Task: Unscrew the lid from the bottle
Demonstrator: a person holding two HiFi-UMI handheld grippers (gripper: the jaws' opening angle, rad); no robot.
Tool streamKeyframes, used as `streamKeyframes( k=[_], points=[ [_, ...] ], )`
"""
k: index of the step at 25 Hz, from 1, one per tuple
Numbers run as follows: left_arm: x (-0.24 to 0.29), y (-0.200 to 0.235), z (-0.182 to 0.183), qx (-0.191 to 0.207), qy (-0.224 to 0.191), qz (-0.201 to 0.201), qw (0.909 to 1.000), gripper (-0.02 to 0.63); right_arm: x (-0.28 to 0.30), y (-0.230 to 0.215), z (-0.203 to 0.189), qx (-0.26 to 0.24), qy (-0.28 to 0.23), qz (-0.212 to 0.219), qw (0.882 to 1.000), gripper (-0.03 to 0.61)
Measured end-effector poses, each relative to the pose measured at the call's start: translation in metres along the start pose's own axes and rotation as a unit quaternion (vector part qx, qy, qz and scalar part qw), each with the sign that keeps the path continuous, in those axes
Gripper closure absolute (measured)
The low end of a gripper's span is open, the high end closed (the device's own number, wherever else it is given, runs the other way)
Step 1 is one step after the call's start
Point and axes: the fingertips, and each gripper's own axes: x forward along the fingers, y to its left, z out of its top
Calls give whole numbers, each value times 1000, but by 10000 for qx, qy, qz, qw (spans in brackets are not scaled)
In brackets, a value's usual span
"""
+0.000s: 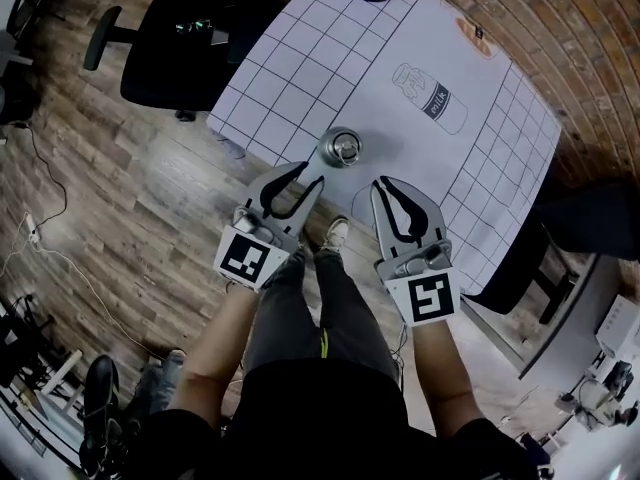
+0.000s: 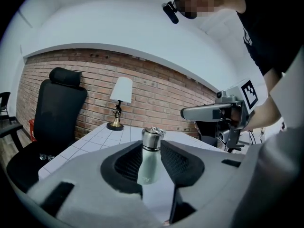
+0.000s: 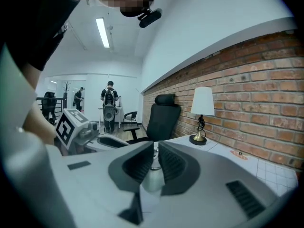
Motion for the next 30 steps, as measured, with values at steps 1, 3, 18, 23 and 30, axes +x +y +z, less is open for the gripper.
streamKeyframes(
  k=[1,3,18,23,30],
  points=[
    [4,0,-5,56,-27,-48,10000,500,2,1,-2,-16,-5,46,10000,549],
    [13,1,-14,235,-57,-175,9996,458,8,3,-6,-39,-27,135,9999,537],
    [58,7,-36,265,111,-485,9984,288,38,3,-32,-77,-15,528,9986,372],
    [67,5,-37,368,96,-573,9976,276,51,3,-38,-64,-41,640,9979,342],
    [78,6,-39,467,60,-566,9973,273,68,7,-46,44,-96,751,9971,319]
  ],
)
